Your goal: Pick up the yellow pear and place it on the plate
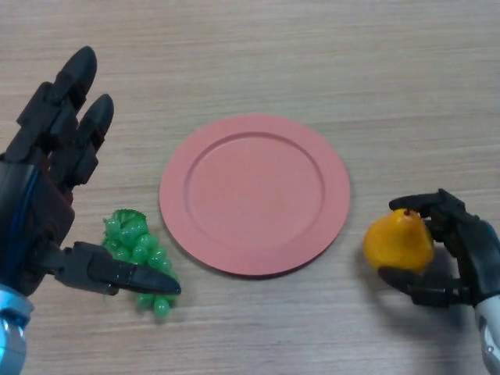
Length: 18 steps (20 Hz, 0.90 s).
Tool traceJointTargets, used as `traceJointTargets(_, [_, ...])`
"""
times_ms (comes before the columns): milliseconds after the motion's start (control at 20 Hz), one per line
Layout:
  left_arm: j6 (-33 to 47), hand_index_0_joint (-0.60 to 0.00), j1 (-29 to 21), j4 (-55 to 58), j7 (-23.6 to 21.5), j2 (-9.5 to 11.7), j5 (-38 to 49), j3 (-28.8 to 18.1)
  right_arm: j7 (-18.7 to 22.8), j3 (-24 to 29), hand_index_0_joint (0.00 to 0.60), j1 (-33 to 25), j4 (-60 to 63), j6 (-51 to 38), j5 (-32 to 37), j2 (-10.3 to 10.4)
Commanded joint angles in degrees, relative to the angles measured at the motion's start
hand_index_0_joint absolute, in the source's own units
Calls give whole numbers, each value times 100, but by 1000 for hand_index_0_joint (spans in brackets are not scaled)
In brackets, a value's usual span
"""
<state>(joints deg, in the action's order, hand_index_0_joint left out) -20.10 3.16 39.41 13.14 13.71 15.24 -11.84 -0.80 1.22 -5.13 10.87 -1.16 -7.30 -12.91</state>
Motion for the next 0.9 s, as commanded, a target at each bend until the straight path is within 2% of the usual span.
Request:
traceJointTargets(50, [569,0,-80,330,28,152,264,-356,-11,-64,600,-400,-575,-739,54,-15])
traceJointTargets(150, [604,0,-53,342,52,134,233,-342,-129,-221,600,-539,-1053,-200,269,116])
traceJointTargets(250, [659,0,-58,279,60,122,273,-321,-41,-462,600,-872,-1014,-101,170,179])
traceJointTargets(300, [601,0,-78,270,41,127,364,-314,96,-728,600,-1099,-915,-20,433,193])
traceJointTargets(450, [541,0,-82,292,63,161,504,-393,458,-1403,600,-1722,-290,-324,670,201])
traceJointTargets(650, [447,0,-168,227,69,247,708,-577,1062,-2324,600,-2731,1370,-1100,1014,203])
traceJointTargets(800, [486,0,-221,61,137,340,600,-610,1497,-3070,600,-3465,2806,-1908,1796,203])
traceJointTargets(900, [493,0,-202,-30,196,347,542,-619,1512,-3431,600,-3671,3287,-2208,2414,203])
